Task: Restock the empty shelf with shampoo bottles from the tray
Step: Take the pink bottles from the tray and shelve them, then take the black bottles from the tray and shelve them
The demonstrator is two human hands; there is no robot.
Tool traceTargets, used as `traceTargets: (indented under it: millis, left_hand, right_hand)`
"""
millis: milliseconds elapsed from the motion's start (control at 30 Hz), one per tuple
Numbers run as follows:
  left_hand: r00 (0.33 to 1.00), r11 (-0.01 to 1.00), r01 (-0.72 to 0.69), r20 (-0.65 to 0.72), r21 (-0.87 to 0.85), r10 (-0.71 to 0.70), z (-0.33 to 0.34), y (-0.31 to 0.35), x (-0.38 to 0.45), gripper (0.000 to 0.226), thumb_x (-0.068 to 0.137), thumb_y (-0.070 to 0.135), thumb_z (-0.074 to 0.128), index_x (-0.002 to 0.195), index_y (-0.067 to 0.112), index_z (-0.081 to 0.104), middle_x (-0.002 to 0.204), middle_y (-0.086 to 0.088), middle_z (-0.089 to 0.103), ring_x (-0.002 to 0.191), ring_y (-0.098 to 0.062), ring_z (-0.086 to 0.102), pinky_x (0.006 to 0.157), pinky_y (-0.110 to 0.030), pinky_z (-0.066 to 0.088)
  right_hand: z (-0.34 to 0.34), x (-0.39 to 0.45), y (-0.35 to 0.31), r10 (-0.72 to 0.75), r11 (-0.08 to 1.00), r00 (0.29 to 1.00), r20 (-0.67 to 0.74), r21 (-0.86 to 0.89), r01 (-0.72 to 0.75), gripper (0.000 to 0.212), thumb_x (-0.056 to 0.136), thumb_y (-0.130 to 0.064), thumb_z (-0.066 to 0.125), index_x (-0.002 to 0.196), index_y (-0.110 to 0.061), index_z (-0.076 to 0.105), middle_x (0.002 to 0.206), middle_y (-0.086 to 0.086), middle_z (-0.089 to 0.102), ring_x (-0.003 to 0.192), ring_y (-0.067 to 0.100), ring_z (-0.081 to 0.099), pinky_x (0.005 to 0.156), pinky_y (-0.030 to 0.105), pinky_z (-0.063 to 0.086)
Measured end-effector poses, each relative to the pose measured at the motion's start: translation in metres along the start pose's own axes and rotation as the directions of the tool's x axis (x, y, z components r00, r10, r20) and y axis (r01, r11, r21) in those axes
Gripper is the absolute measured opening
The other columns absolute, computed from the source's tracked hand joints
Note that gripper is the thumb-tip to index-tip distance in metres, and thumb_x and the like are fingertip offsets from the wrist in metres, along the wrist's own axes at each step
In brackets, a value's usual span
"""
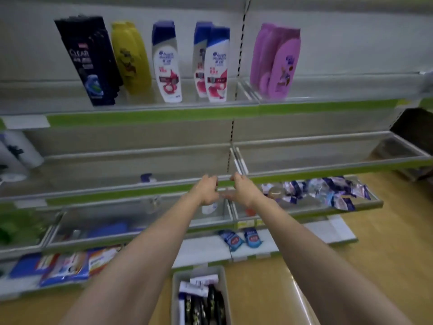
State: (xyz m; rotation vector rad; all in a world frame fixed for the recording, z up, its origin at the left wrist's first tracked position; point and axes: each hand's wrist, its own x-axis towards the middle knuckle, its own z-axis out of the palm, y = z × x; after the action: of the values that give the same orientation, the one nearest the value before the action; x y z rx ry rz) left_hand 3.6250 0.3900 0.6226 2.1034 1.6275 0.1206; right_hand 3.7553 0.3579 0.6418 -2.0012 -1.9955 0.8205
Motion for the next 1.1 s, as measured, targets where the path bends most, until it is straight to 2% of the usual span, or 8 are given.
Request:
traceTargets:
  millis: [200, 333, 467, 567, 667, 833, 967, 1100]
  left_hand:
    - [0.984, 0.994, 0.102, 0.153, -0.039, -0.095, 0.054, -0.049, -0.018, 0.039, 0.093, 0.020, 0.051, 0.129, 0.005, 0.050, 0.135, -0.019, 0.049, 0.127, -0.031, 0.044, 0.099, -0.030, 0.038]
    - [0.956, 0.966, 0.232, 0.211, -0.111, -0.205, 0.107, -0.090, -0.025, 0.035, 0.093, 0.014, 0.049, 0.126, 0.003, 0.051, 0.133, -0.018, 0.048, 0.124, -0.032, 0.047, 0.099, -0.032, 0.039]
    - [0.901, 0.932, 0.344, 0.321, -0.117, -0.292, 0.167, -0.122, -0.038, 0.037, 0.094, 0.018, 0.048, 0.130, 0.007, 0.048, 0.133, -0.018, 0.044, 0.120, -0.031, 0.049, 0.097, -0.029, 0.039]
    - [0.854, 0.909, 0.406, 0.392, -0.096, -0.341, 0.224, -0.145, -0.046, 0.037, 0.093, 0.015, 0.048, 0.128, 0.006, 0.050, 0.134, -0.017, 0.047, 0.120, -0.031, 0.050, 0.092, -0.028, 0.041]
    - [0.801, 0.874, 0.476, 0.456, -0.095, -0.387, 0.292, -0.167, -0.052, 0.040, 0.093, 0.016, 0.048, 0.131, 0.003, 0.045, 0.137, -0.022, 0.042, 0.122, -0.034, 0.047, 0.092, -0.029, 0.042]
    - [0.725, 0.825, 0.559, 0.530, -0.080, -0.440, 0.413, -0.211, -0.049, 0.039, 0.093, 0.014, 0.049, 0.129, 0.000, 0.041, 0.127, -0.023, 0.045, 0.115, -0.035, 0.049, 0.087, -0.033, 0.043]
    - [0.707, 0.798, 0.594, 0.539, -0.100, -0.459, 0.502, -0.246, -0.031, 0.034, 0.088, 0.011, 0.049, 0.119, -0.002, 0.048, 0.123, -0.025, 0.051, 0.109, -0.037, 0.054, 0.087, -0.038, 0.048]
    - [0.702, 0.805, 0.589, 0.545, -0.079, -0.460, 0.578, -0.280, -0.007, 0.046, 0.092, 0.014, 0.049, 0.133, -0.001, 0.037, 0.136, -0.024, 0.038, 0.121, -0.036, 0.046, 0.096, -0.036, 0.041]
  right_hand:
    - [0.074, 0.004, 0.022, 0.035, 0.999, 0.986, 0.165, -0.005, -0.035, 0.069, 0.088, -0.035, 0.063, 0.140, -0.005, 0.029, 0.142, 0.018, 0.037, 0.127, 0.034, 0.044, 0.099, 0.035, 0.038]
    - [0.137, 0.005, 0.047, 0.108, 0.994, 0.949, 0.297, -0.001, -0.112, 0.063, 0.092, -0.036, 0.058, 0.138, -0.004, 0.030, 0.142, 0.017, 0.035, 0.127, 0.033, 0.042, 0.100, 0.039, 0.038]
    - [0.200, 0.001, 0.080, 0.158, 0.982, 0.910, 0.384, 0.033, -0.185, 0.058, 0.092, -0.032, 0.057, 0.136, -0.004, 0.032, 0.139, 0.018, 0.038, 0.125, 0.032, 0.045, 0.099, 0.037, 0.040]
    - [0.246, 0.001, 0.110, 0.191, 0.969, 0.876, 0.443, 0.058, -0.240, 0.062, 0.093, -0.031, 0.056, 0.140, -0.003, 0.029, 0.142, 0.017, 0.037, 0.126, 0.032, 0.045, 0.098, 0.035, 0.040]
    - [0.301, 0.003, 0.150, 0.233, 0.951, 0.849, 0.474, 0.074, -0.302, 0.056, 0.092, -0.025, 0.058, 0.137, -0.004, 0.033, 0.137, 0.020, 0.044, 0.122, 0.033, 0.049, 0.095, 0.035, 0.041]
    - [0.410, 0.015, 0.218, 0.275, 0.933, 0.793, 0.544, 0.048, -0.356, 0.051, 0.092, -0.022, 0.058, 0.131, 0.000, 0.034, 0.128, 0.023, 0.051, 0.115, 0.035, 0.053, 0.087, 0.036, 0.044]
    - [0.495, 0.033, 0.266, 0.283, 0.927, 0.782, 0.555, 0.053, -0.372, 0.054, 0.091, -0.027, 0.059, 0.131, 0.000, 0.034, 0.131, 0.021, 0.049, 0.116, 0.034, 0.052, 0.081, 0.030, 0.041]
    - [0.571, 0.058, 0.313, 0.297, 0.920, 0.772, 0.562, 0.046, -0.388, 0.051, 0.092, -0.028, 0.058, 0.129, 0.001, 0.038, 0.128, 0.023, 0.051, 0.115, 0.033, 0.052, 0.075, 0.024, 0.031]
